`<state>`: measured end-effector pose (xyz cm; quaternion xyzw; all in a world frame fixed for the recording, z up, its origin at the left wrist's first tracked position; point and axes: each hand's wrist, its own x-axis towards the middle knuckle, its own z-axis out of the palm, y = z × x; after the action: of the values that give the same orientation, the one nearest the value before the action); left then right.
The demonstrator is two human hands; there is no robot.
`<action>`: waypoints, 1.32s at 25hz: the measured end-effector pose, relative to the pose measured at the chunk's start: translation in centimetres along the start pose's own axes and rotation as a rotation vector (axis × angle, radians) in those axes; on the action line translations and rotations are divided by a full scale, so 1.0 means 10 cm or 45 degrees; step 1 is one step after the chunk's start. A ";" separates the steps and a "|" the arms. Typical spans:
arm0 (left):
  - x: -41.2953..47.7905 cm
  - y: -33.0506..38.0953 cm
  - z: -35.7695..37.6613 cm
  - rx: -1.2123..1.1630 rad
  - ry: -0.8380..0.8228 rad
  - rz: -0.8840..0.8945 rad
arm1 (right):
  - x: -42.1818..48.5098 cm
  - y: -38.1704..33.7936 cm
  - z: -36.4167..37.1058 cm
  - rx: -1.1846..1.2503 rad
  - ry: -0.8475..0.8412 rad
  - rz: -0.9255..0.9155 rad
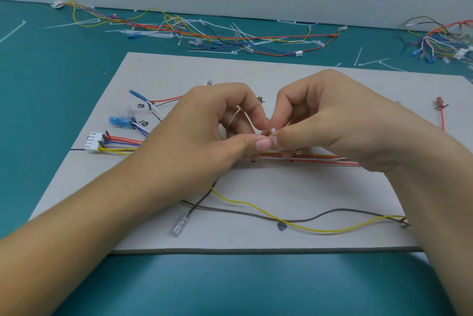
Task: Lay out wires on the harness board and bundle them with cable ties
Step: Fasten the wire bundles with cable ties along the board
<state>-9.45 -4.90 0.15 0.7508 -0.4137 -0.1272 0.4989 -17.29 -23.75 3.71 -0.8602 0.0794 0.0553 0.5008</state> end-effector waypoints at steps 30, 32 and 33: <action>0.03 -0.01 -0.01 -0.042 0.007 0.034 | 0.01 0.02 0.03 -0.006 -0.026 -0.049; 0.03 -0.01 -0.02 -0.025 0.009 0.046 | 0.00 0.02 0.04 -0.027 -0.021 -0.063; 0.03 -0.01 -0.02 -0.019 0.011 0.054 | 0.00 0.03 0.04 -0.043 -0.018 -0.073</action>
<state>-9.10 -4.98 0.20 0.7388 -0.4264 -0.1166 0.5088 -17.32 -23.54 3.29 -0.8701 0.0503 0.0484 0.4880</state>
